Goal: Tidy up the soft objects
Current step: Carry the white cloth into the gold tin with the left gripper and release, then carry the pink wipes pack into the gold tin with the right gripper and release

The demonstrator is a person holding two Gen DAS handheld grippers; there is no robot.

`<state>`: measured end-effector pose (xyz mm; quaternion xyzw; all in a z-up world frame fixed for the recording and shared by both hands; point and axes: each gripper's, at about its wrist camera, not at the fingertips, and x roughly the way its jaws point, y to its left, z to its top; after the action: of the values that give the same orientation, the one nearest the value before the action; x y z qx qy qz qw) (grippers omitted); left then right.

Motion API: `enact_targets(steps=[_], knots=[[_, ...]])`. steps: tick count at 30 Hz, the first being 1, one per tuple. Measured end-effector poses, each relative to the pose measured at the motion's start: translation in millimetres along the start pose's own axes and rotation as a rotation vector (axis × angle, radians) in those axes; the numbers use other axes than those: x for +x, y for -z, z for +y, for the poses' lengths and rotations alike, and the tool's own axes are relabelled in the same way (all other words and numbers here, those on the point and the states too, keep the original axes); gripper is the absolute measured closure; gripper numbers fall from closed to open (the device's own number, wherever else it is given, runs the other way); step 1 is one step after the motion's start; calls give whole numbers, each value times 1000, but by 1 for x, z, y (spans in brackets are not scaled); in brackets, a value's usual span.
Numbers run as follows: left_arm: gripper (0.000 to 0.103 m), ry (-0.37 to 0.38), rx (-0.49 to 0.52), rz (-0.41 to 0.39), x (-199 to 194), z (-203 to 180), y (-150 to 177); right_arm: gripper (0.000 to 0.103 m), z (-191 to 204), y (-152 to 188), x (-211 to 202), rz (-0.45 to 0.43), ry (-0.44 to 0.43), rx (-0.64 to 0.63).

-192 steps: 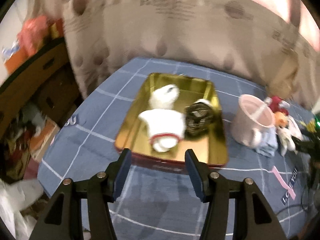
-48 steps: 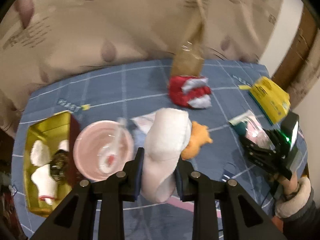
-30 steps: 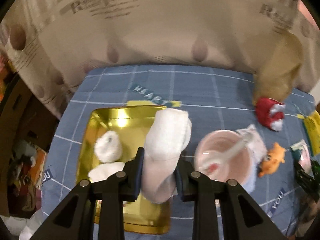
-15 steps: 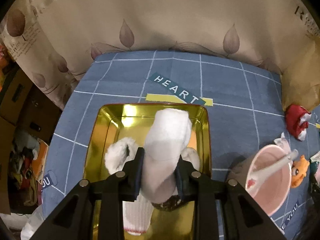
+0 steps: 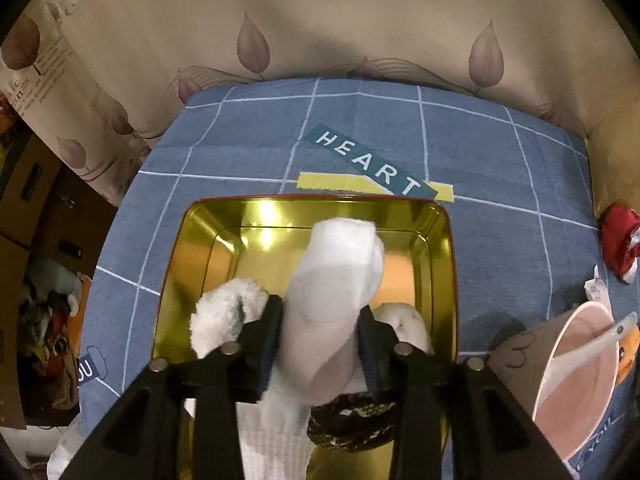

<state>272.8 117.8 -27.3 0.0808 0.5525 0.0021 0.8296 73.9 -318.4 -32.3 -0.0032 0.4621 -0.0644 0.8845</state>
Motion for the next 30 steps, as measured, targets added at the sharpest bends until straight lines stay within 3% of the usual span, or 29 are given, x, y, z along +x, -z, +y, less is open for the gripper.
enact_targets(steps=[7,16,23,30], knots=[[48,19,7,-12,-5,0,0,39,0,0,0,0,0,0],[48,36,2,-74,-39,2,12,37,0,0,1,3,-3,3],[48,66,26,-158,-85,-3,56,37,-5,1,2,9,-17,18],[48,95,1,-181,-106,1,106,40,-5,0,2,9,-13,15]])
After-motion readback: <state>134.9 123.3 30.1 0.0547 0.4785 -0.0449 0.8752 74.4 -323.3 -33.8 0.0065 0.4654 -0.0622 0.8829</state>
